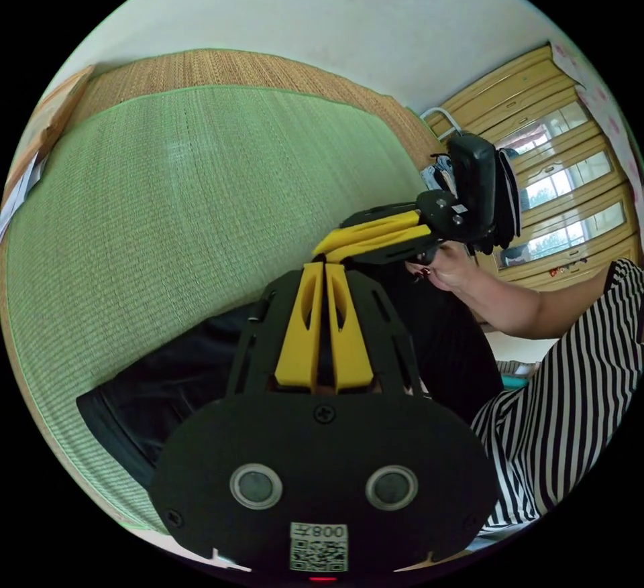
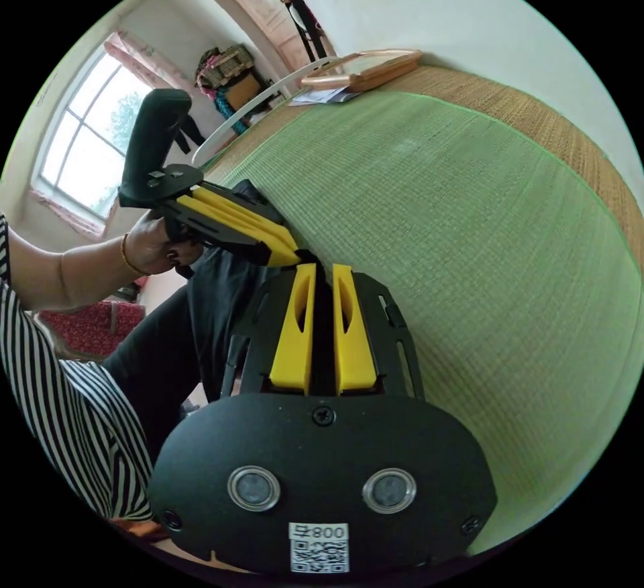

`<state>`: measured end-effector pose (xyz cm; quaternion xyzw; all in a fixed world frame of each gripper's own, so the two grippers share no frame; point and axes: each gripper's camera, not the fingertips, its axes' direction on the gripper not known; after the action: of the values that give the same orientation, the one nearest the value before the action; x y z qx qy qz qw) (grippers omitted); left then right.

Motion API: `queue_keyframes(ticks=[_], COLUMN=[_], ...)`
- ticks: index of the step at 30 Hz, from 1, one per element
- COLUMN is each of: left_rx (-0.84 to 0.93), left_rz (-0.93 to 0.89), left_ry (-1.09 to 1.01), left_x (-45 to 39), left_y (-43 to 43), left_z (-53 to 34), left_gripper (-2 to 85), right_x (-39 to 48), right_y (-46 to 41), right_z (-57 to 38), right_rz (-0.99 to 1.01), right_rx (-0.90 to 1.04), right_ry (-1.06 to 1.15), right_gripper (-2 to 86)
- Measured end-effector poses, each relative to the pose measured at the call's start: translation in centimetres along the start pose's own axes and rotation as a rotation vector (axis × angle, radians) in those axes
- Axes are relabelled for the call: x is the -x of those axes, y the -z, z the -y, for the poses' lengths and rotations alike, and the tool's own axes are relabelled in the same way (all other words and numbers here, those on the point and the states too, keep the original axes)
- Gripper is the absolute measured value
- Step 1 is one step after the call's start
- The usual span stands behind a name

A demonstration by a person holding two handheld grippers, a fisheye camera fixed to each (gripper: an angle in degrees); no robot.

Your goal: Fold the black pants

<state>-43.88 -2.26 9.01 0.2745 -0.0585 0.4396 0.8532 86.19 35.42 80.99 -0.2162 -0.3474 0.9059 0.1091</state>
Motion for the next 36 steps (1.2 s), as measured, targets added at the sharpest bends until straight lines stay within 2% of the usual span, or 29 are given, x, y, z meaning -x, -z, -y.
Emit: queue_keyframes(ticks=[4,14,18,22,25,30,36], left_rx=[-0.069,-0.114,-0.157,-0.141,-0.162,-0.159,-0.172], left_rz=[0.013,0.336,0.320,0.392,0.351,0.323,0.347], left_ry=[0.075,0.537,0.578,0.537,0.545,0.549,0.516], left_x=[0.9,7.0,7.3,6.2,6.4,6.4,4.2], left_y=[3.3,11.5,12.4,12.9,13.4,13.9,14.4], left_z=[-2.6,-16.0,-18.8,-19.3,-20.2,-21.1,-22.7], left_gripper=[0.3,0.2,0.1,0.0,0.0,0.0,0.1], right_x=[-1.1,-2.1,-2.7,-3.7,-4.0,-4.4,2.9], right_y=[-1.5,-2.3,-3.2,-4.2,-4.9,-2.4,-0.4], right_z=[0.7,3.3,4.9,7.0,8.2,9.4,9.1], right_rz=[0.009,-0.011,-0.019,-0.027,-0.036,-0.042,-0.075], right_rx=[0.039,0.072,0.095,0.128,0.157,0.085,0.078], right_ry=[-0.017,-0.049,-0.091,-0.150,-0.193,-0.289,-0.179], right_gripper=[1.5,0.5,0.4,0.3,0.2,0.1,0.1])
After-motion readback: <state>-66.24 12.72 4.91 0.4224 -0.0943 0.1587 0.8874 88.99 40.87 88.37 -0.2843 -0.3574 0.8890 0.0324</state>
